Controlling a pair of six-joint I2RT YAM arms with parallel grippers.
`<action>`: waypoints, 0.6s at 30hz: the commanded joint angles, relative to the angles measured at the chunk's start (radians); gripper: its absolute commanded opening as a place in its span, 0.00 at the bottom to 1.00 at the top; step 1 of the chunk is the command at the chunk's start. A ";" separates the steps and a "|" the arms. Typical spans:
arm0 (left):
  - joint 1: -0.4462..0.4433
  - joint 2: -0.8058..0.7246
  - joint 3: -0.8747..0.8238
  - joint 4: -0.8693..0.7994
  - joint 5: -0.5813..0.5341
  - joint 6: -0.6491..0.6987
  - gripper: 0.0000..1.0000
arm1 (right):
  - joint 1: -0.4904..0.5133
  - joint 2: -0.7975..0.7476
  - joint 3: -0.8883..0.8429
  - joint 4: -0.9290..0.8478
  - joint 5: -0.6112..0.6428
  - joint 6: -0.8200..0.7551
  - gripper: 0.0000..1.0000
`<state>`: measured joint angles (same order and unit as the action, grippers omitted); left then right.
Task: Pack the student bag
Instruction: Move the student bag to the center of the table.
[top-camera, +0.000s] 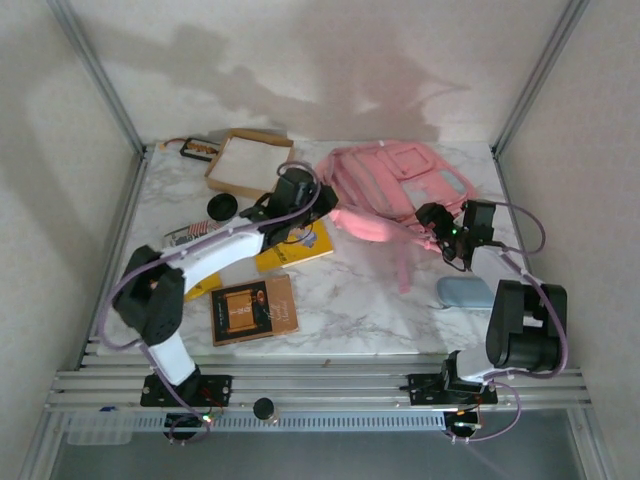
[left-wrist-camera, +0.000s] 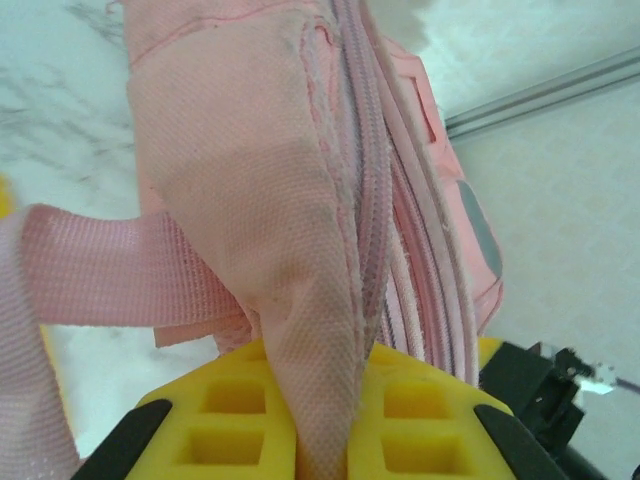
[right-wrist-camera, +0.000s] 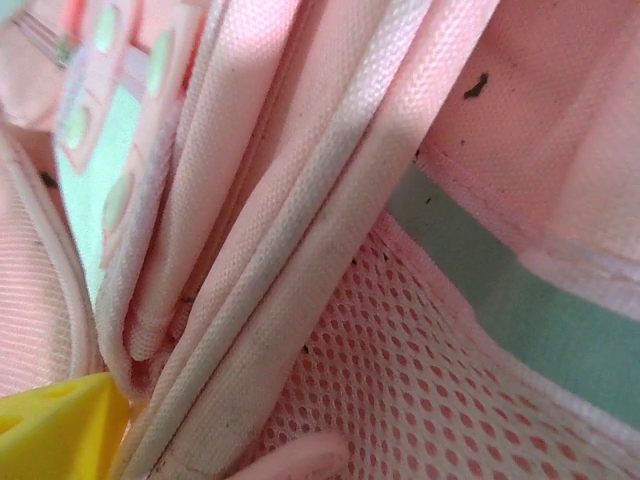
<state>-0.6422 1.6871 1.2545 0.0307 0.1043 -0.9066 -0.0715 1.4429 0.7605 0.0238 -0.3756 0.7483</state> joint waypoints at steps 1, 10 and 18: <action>0.011 -0.138 -0.108 -0.053 -0.091 0.022 0.00 | 0.022 -0.062 -0.031 -0.047 -0.030 -0.019 0.99; 0.085 -0.244 -0.312 -0.112 -0.167 0.064 0.04 | 0.109 -0.165 -0.169 -0.072 -0.098 -0.009 0.99; 0.106 -0.307 -0.328 -0.133 -0.156 0.091 0.56 | 0.135 -0.173 -0.178 -0.098 -0.135 -0.042 0.89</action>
<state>-0.5331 1.4654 0.9176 -0.1177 -0.0284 -0.8448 0.0616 1.2903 0.5812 -0.0483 -0.4774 0.7303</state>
